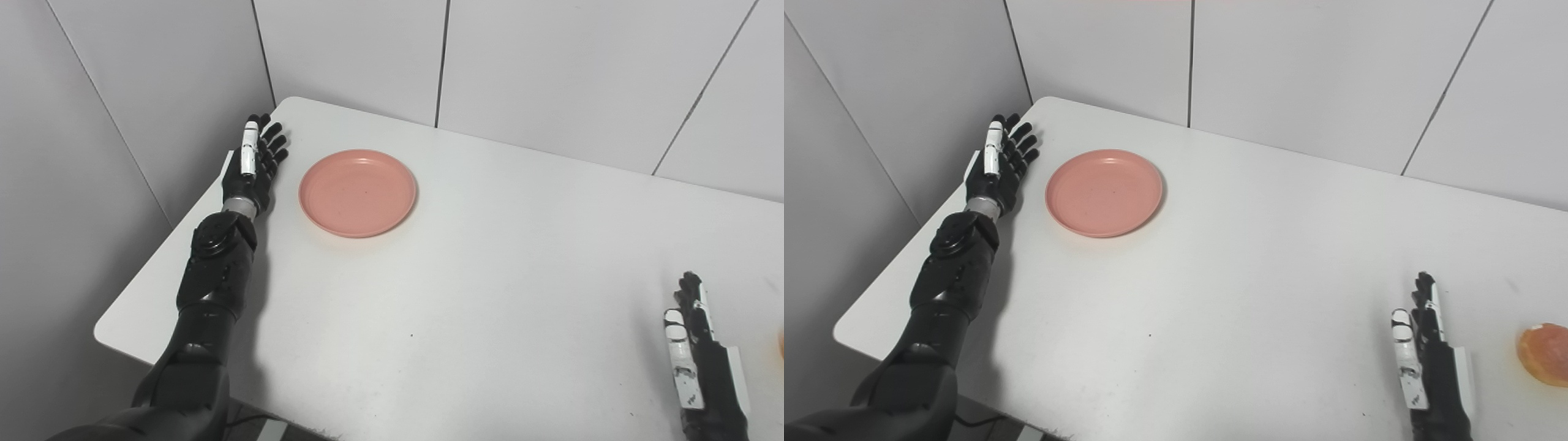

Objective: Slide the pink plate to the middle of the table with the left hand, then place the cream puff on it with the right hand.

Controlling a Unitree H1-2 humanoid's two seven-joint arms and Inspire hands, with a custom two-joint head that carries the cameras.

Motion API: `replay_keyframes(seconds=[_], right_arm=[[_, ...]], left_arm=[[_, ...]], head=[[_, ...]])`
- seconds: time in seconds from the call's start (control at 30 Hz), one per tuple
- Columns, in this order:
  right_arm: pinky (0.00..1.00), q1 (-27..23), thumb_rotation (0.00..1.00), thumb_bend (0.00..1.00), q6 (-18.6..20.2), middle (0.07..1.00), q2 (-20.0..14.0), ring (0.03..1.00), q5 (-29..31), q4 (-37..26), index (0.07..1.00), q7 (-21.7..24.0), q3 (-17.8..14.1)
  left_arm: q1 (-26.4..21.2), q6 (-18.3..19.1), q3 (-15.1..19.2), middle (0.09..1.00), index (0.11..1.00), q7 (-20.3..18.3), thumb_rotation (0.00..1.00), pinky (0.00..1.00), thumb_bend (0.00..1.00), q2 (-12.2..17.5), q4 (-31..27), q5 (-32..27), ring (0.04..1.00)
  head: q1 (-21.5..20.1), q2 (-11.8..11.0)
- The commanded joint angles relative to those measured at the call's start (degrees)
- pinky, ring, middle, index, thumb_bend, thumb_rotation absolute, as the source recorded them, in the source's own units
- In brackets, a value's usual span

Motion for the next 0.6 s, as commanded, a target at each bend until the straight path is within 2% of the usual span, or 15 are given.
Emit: replay_keyframes(seconds=[0.0, 0.13, 0.27, 0.57], right_arm=[[1.0, 1.3, 1.0, 0.1, 0.4, 1.0, 0.5, 1.0, 0.1, 0.4, 0.995, 0.2, 0.3], [1.0, 1.0, 1.0, 0.12, 0.2, 1.0, 0.5, 1.0, -0.1, 1.0, 0.99, -0.1, 0.3], [1.0, 1.0, 1.0, 0.1, 0.8, 0.999, 0.5, 1.0, -0.4, 0.5, 0.988, -0.1, 0.4], [1.0, 0.9, 1.0, 0.1, 1.1, 1.0, 1.0, 1.0, -0.5, 0.7, 0.989, -0.1, 0.4]], left_arm=[[-0.6, 1.1, -0.4, 0.927, 0.918, 0.1, 1.0, 0.93, 0.4, -0.9, -1.5, -0.8, 0.932], [0.1, 2.2, -0.6, 0.928, 0.919, 0.9, 1.0, 0.94, 0.41, -2.6, -3.6, -0.5, 0.932], [0.3, 1.4, -0.6, 0.938, 0.933, -0.1, 1.0, 0.96, 0.4, -3.5, -2.9, -1.1, 0.944], [1.0, 1.6, -0.9, 0.931, 0.926, 0.8, 1.0, 0.96, 0.38, -5.7, -4.2, -1.1, 0.938]], head=[[0.1, 0.1], [-0.1, 0.2], [-0.3, 0.4], [-0.6, 0.7]])
